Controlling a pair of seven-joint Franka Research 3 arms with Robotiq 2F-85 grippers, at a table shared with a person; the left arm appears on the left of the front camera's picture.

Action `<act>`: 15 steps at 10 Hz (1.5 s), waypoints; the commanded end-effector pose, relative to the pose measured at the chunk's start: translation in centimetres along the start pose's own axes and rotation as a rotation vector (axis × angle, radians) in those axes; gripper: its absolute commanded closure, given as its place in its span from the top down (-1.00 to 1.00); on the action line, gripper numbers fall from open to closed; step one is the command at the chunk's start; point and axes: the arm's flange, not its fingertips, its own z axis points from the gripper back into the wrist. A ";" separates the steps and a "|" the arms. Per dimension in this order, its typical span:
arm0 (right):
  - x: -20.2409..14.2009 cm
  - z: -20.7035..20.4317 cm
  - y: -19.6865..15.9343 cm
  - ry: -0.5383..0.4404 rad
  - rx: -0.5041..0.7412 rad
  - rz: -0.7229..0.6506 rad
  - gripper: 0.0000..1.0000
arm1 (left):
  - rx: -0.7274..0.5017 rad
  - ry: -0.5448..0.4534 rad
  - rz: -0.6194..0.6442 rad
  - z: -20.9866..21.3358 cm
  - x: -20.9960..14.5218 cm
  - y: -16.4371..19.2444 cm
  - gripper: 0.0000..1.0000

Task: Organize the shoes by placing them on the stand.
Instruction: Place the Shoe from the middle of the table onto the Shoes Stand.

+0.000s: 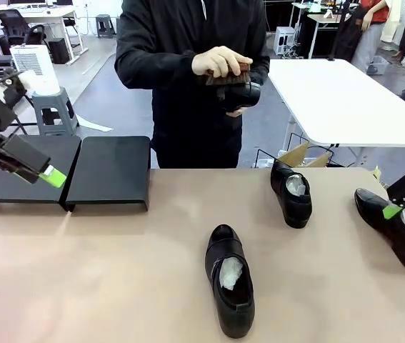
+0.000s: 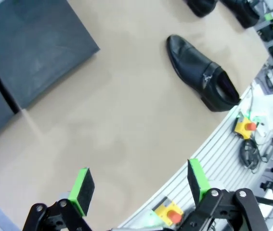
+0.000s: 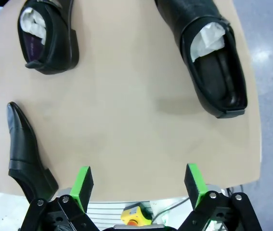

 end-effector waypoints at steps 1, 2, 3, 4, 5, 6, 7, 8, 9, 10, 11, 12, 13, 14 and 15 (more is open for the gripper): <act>-0.4 0.4 1.0 -0.007 -0.001 0.035 1.00 | 0.016 -0.016 0.001 0.4 0.1 0.1 1.00; -0.4 0.4 1.0 -0.007 -0.001 0.035 1.00 | -0.011 0.030 -0.119 -1.6 -0.8 -6.8 1.00; -0.4 0.4 1.0 -0.007 -0.001 0.035 1.00 | -0.005 0.016 -0.183 -3.6 -1.6 -13.2 1.00; -0.4 0.4 1.0 -0.007 -0.001 0.035 1.00 | -0.018 -0.034 -0.149 -5.7 -2.2 -18.5 1.00; -0.4 0.4 1.0 -0.007 -0.001 0.035 1.00 | 0.068 0.008 -0.076 -8.1 -2.4 -21.0 1.00; -0.4 0.4 1.0 -0.007 -0.001 0.035 1.00 | 0.078 0.010 -0.030 -10.8 -2.1 -21.2 1.00; -0.4 0.4 1.0 -0.007 -0.001 0.035 1.00 | 0.005 0.015 -0.155 -5.5 -3.0 -19.0 1.00; -0.4 0.4 1.0 -0.007 -0.001 0.035 1.00 | 0.005 0.015 -0.155 -5.5 -3.0 -19.0 1.00; -0.4 0.4 1.0 -0.007 -0.001 0.035 1.00 | 0.005 0.015 -0.155 -5.5 -3.0 -19.0 1.00; -0.4 0.4 1.0 -0.007 -0.001 0.035 1.00 | 0.036 0.012 -0.122 -7.8 -3.4 -21.8 1.00; -0.4 0.4 1.0 -0.007 -0.001 0.035 1.00 | 0.038 0.037 -0.148 -10.0 -2.0 -24.5 1.00; -0.4 0.4 1.0 -0.007 -0.001 0.035 1.00 | -0.002 0.065 -0.167 -13.6 -0.3 -27.7 1.00; -0.4 0.4 1.0 -0.007 -0.001 0.035 1.00 | -0.023 0.094 -0.185 -17.5 0.9 -31.0 1.00; -0.4 0.4 1.0 -0.007 -0.001 0.035 1.00 | -0.001 0.109 -0.206 -20.5 1.2 -33.1 1.00; -0.4 0.4 1.0 -0.007 -0.001 0.035 1.00 | 0.054 0.143 -0.206 -23.1 1.4 -34.2 1.00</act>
